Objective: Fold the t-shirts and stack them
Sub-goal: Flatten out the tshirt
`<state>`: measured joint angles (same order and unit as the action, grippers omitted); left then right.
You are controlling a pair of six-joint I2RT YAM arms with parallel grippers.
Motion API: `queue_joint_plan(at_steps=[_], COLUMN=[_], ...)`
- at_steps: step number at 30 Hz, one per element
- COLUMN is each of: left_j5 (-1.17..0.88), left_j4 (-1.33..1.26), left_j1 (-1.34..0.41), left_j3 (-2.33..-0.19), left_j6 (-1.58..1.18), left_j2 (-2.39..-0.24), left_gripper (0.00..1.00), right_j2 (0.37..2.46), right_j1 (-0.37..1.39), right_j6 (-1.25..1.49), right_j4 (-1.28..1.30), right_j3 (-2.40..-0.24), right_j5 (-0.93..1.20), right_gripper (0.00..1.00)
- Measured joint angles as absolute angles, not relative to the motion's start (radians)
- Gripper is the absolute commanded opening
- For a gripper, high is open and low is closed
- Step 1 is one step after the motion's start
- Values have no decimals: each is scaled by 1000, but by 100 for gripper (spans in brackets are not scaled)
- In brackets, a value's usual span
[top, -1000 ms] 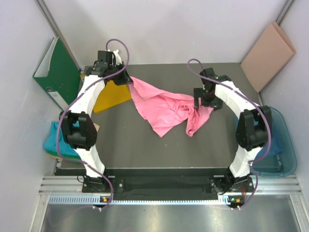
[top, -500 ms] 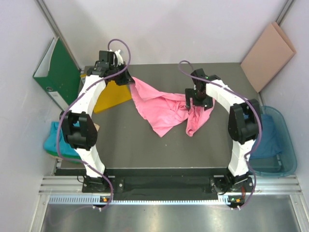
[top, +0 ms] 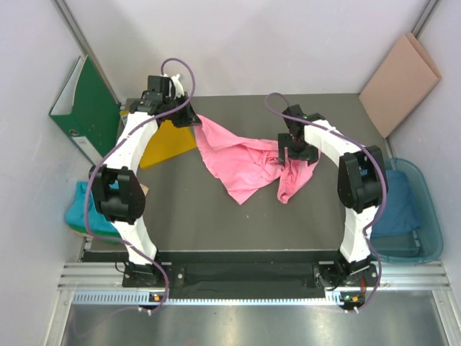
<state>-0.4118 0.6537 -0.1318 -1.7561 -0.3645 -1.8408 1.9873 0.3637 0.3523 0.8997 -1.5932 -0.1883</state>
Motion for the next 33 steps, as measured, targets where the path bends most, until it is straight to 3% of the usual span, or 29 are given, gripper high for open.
queue_joint_plan(at_steps=[33], left_j5=[-422], left_j4=[658], left_j1=[-132], left_j3=[-1744], left_j6=[-337], left_j2=[-1841], left_gripper=[0], right_j2=[1987], right_j1=[296], right_j6=[351], right_j4=[863], right_j3=[-1593], right_j5=[-242], right_gripper=[85])
